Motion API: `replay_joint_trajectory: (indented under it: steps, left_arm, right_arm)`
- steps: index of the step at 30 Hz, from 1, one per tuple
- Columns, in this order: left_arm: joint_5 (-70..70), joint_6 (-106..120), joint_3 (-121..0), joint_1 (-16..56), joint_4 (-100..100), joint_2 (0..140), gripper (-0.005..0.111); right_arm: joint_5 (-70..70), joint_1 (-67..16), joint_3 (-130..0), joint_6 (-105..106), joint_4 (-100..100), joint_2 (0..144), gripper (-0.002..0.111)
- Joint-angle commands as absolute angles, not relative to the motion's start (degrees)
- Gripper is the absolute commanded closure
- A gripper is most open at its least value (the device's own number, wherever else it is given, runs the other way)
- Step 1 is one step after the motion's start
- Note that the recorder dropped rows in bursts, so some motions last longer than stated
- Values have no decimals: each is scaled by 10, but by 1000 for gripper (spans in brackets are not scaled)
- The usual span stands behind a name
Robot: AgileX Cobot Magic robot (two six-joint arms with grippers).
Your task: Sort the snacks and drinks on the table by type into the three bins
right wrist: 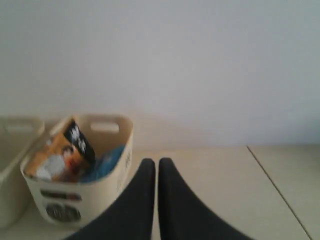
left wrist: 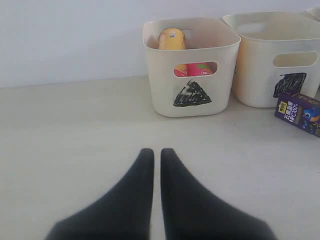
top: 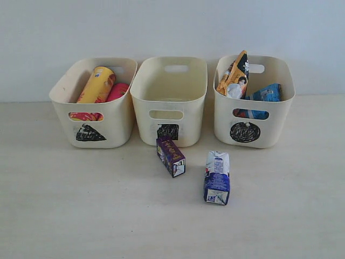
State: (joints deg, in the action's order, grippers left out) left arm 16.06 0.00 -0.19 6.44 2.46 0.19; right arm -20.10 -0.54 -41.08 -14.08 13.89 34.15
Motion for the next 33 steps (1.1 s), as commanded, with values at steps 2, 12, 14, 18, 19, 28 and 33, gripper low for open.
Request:
replay_joint_trajectory:
  steps: [2, 12, 14, 18, 19, 28, 33]
  left_arm:
    - [160, -5, 0, 63, 19, 0, 103]
    - [159, -5, 0, 63, 19, 0, 103]
    - [159, -5, 0, 63, 19, 0, 103]
    - [159, -5, 0, 63, 19, 0, 103]
    - [159, -5, 0, 63, 19, 0, 103]
    - [160, -5, 0, 63, 19, 0, 103]
    - [160, -5, 0, 63, 19, 0, 103]
  right_arm:
    - [-386, -6, -487, 26, 45, 431, 108]
    - [-455, -19, -518, 227, -185, 560, 108]
    - [-448, -45, -518, 227, -180, 577, 108]
    - [-415, -117, -518, 194, -149, 607, 108]
    - [-405, -137, -518, 171, -125, 616, 108]
    - [-430, -287, -559, -53, 93, 723, 108]
    - [-471, -322, -617, -121, 142, 796, 108]
